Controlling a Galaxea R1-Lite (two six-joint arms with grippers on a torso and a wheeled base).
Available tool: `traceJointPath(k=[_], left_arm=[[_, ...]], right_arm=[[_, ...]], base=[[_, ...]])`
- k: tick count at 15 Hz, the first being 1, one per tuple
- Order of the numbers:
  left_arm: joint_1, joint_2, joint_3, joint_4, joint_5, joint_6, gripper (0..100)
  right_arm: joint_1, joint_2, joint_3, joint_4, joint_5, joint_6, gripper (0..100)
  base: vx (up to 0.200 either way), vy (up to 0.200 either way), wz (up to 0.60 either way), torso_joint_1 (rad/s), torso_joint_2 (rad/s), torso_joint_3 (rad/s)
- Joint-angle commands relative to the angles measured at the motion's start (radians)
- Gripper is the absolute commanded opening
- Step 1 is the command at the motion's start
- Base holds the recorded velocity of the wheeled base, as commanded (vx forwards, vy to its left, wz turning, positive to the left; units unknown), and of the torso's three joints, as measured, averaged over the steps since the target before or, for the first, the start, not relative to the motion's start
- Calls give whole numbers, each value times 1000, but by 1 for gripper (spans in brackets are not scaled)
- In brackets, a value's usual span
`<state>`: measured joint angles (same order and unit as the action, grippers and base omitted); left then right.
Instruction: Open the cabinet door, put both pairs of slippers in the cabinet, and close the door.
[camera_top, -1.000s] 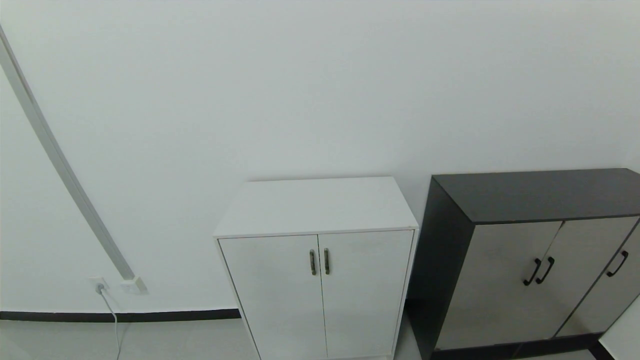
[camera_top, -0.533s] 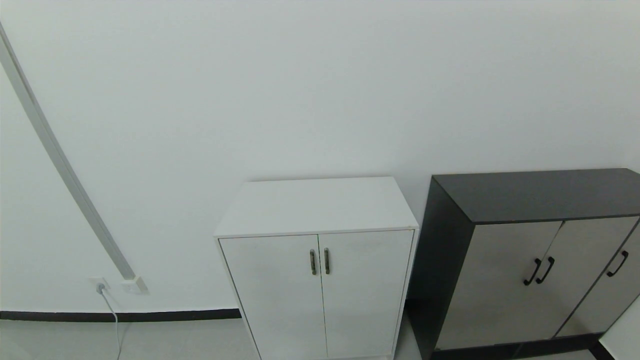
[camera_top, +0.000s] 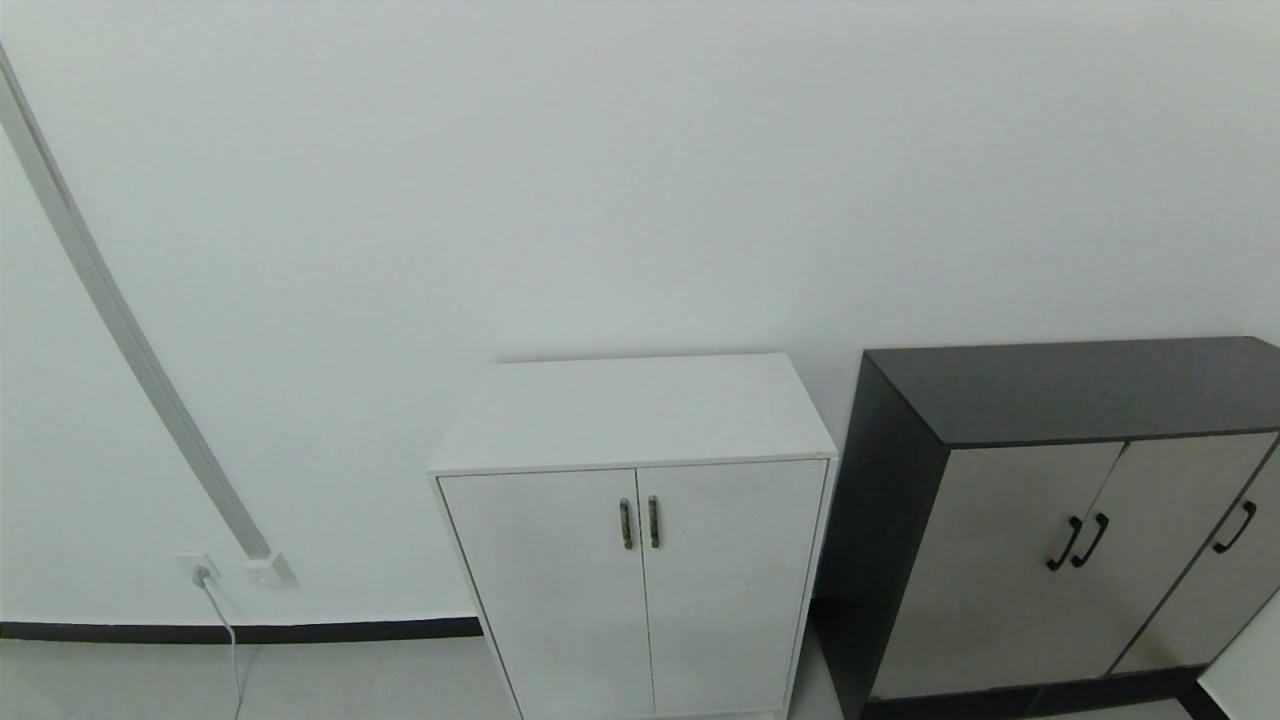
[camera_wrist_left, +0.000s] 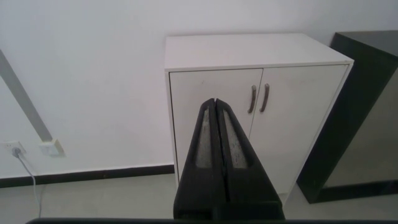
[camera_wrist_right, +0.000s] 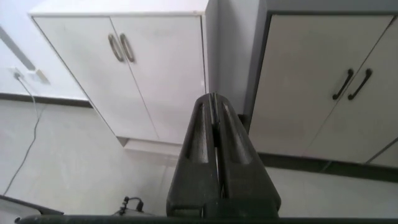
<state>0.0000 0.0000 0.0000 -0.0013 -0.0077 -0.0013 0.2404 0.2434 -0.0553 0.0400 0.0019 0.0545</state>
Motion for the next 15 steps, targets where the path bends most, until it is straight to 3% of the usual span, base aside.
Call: traceJointPath(k=[1,10,13,15], left_arm=[[0,0,0,0,0,0,0],[0,0,0,0,0,0,0],[0,0,0,0,0,0,0],[0,0,0,0,0,0,0]], right_arm=[[0,16,12,-2,1,2,0],[-27,17,49,-37,-16,-81,0],[-158,10,49,-38,-16,-82,0],[-199,-27,49,-38,-16,-82,0]], base=[[0,0,0,0,0,0],[0,0,0,0,0,0],[0,0,0,0,0,0],[0,0,0,0,0,0]])
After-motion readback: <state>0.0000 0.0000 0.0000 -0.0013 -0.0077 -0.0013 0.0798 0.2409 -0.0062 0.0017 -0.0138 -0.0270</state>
